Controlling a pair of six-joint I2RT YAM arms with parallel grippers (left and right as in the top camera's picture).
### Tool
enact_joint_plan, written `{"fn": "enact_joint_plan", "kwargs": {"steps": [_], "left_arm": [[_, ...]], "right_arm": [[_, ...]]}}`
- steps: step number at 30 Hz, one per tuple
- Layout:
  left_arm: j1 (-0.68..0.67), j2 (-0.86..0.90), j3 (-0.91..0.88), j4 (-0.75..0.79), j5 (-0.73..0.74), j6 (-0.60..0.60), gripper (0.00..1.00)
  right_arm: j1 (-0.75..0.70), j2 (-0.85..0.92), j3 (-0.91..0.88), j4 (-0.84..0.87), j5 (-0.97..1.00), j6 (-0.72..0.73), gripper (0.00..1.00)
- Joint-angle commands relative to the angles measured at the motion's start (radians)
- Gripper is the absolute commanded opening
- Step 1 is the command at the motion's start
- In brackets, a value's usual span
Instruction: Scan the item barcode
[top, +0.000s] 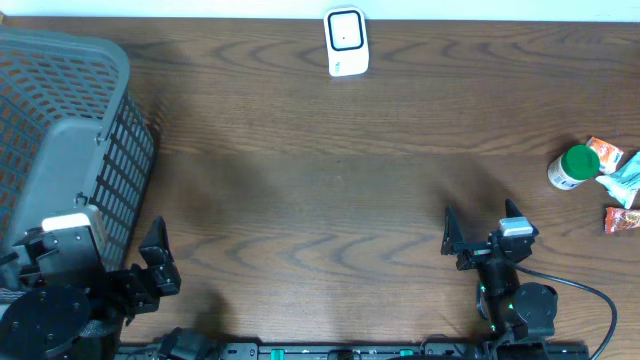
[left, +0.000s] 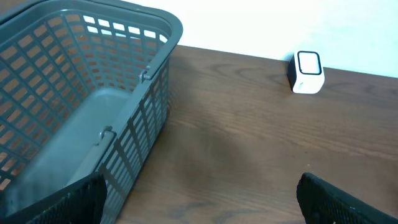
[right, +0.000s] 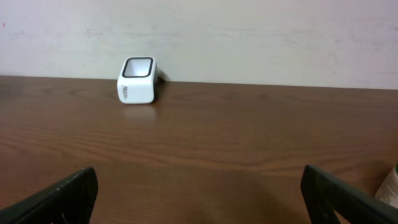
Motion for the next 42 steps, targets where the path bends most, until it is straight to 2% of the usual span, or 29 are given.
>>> {"fn": "enact_joint_plan", "kwargs": {"steps": [1,14,18,24,33,42], "left_arm": [[0.005,0.002,-0.004,-0.003,-0.01,0.013,0.98],[0.006,0.0,-0.004,-0.003,-0.01,0.013,0.97],[0.047,-0.022,-0.008,-0.003,-0.005,-0.01,0.98],[0.132,-0.129,-0.165,0.019,-0.006,-0.01,0.98],[0.223,-0.437,-0.638,0.5,0.025,-0.01,0.98],[0.235,-0.544,-1.049,0.948,0.048,-0.009,0.98]], "right_arm": [[-0.004,-0.006,-0.001,-0.005,0.003,-0.011,0.99],[-0.004,-0.005,-0.001,-0.005,0.003,-0.011,0.99],[-0.004,-0.005,-0.001,-0.005,0.003,-0.011,0.99],[-0.004,-0.005,-0.001,-0.005,0.003,-0.011,0.99],[-0.004,-0.005,-0.001,-0.005,0.003,-0.011,0.99],[-0.004,-0.005,-0.001,-0.005,0.003,-0.011,0.99]]}}
